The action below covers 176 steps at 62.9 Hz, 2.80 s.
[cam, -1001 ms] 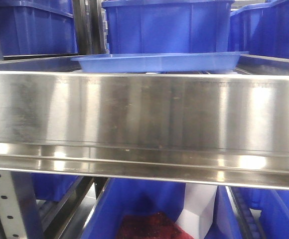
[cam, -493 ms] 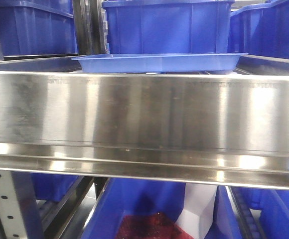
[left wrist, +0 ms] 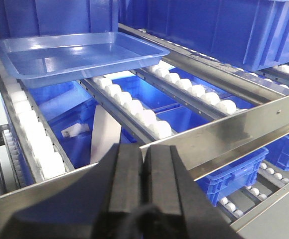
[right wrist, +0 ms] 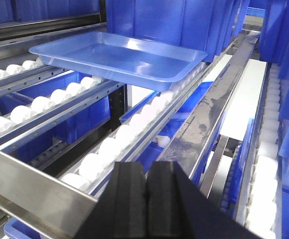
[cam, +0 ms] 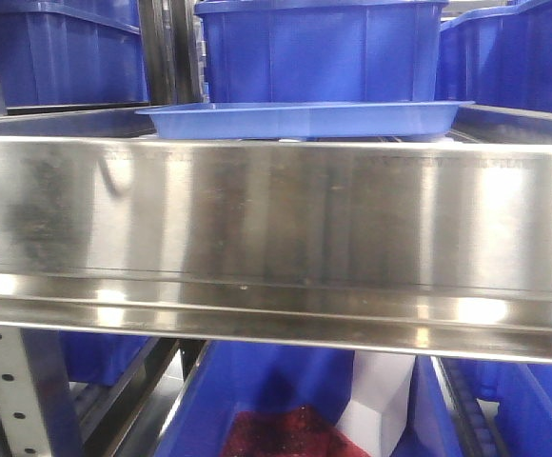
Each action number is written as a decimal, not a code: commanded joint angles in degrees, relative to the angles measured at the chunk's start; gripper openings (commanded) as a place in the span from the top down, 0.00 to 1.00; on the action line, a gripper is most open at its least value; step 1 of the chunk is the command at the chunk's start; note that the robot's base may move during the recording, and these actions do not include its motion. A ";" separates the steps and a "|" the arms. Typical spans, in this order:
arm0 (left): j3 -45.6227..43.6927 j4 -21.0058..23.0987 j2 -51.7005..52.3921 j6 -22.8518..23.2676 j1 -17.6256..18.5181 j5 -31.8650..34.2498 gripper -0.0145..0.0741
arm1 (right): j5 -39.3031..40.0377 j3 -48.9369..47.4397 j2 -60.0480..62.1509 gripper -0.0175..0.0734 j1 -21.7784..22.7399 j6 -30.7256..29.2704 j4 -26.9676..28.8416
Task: Grab blue tray and place on right shelf
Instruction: 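Raise both grippers up and away from the placed tray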
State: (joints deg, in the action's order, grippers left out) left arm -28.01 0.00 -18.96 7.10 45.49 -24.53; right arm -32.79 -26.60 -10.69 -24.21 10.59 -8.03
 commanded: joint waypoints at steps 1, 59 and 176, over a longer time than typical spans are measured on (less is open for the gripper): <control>-1.62 0.41 -0.36 -0.38 0.35 5.23 0.89 | 5.38 -1.54 -0.69 0.75 0.06 -0.88 -0.67; -1.62 0.41 -0.36 -0.38 -3.77 5.23 0.89 | 5.37 -1.54 -0.69 0.75 0.11 -0.88 -0.67; 31.37 0.00 20.48 -0.27 -38.84 28.80 0.89 | 5.31 -1.54 -0.69 0.75 0.11 -0.88 -0.67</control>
State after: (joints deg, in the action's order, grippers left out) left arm 1.71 0.00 0.63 6.97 6.20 -0.45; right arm -32.64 -26.60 -10.60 -24.21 10.20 -8.03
